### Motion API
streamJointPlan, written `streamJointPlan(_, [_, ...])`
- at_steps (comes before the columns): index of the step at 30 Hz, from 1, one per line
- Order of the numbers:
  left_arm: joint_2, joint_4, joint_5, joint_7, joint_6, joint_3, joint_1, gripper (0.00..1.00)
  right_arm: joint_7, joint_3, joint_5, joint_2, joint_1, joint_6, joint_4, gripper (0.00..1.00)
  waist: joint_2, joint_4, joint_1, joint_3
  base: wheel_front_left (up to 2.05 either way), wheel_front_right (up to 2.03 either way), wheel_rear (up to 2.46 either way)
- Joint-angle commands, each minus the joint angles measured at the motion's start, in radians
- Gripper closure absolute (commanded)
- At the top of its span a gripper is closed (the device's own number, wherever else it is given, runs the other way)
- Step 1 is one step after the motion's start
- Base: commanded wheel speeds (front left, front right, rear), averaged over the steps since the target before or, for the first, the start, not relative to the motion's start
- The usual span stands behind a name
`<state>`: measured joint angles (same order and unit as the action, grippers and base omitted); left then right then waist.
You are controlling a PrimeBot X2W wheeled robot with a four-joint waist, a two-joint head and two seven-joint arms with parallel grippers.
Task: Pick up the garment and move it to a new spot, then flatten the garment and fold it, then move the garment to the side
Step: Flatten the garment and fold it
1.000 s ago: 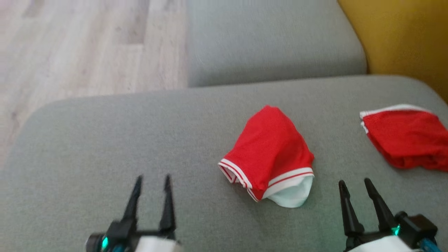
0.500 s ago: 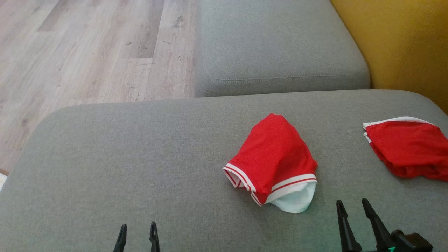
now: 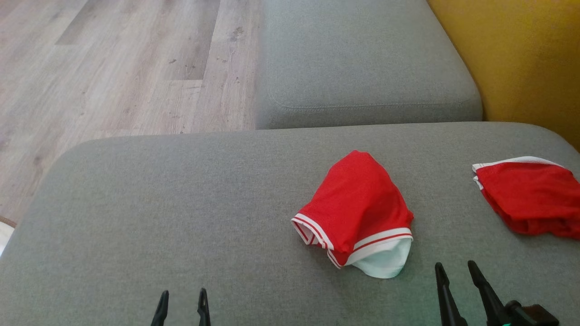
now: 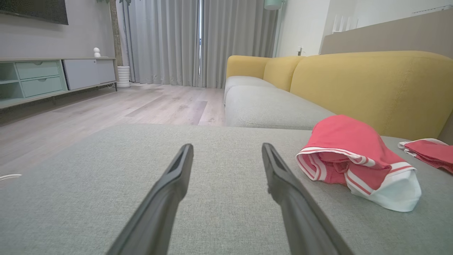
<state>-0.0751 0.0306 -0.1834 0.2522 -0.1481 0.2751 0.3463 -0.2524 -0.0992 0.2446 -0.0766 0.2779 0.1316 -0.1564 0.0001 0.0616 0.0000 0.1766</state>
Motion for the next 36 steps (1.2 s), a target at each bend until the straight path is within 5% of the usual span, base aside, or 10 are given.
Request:
streamJointPlan(1, [0.016,-0.027,0.008,0.009,0.003,-0.038,-0.037,0.0,-0.009,-0.02,-0.006,-0.01,-0.029,-0.001,0.029,0.0,-0.0001,-0.001,0.0,0.0,0.0,0.0,0.0])
streamJointPlan(20, [0.024,0.021,0.003,0.01,0.038,-0.016,-0.041,0.0,-0.009,-0.032,-0.008,-0.021,-0.039,-0.001,0.034,0.0,-0.0001,-0.02,0.0,-0.016,0.0,0.0,0.0])
streamJointPlan(36, [0.025,0.343,-0.109,-0.119,0.224,0.352,-0.316,0.0,-0.009,-0.061,-0.007,-0.07,-0.089,-0.001,0.053,0.0,-0.0001,-0.133,0.0,-0.126,0.0,0.0,0.0])
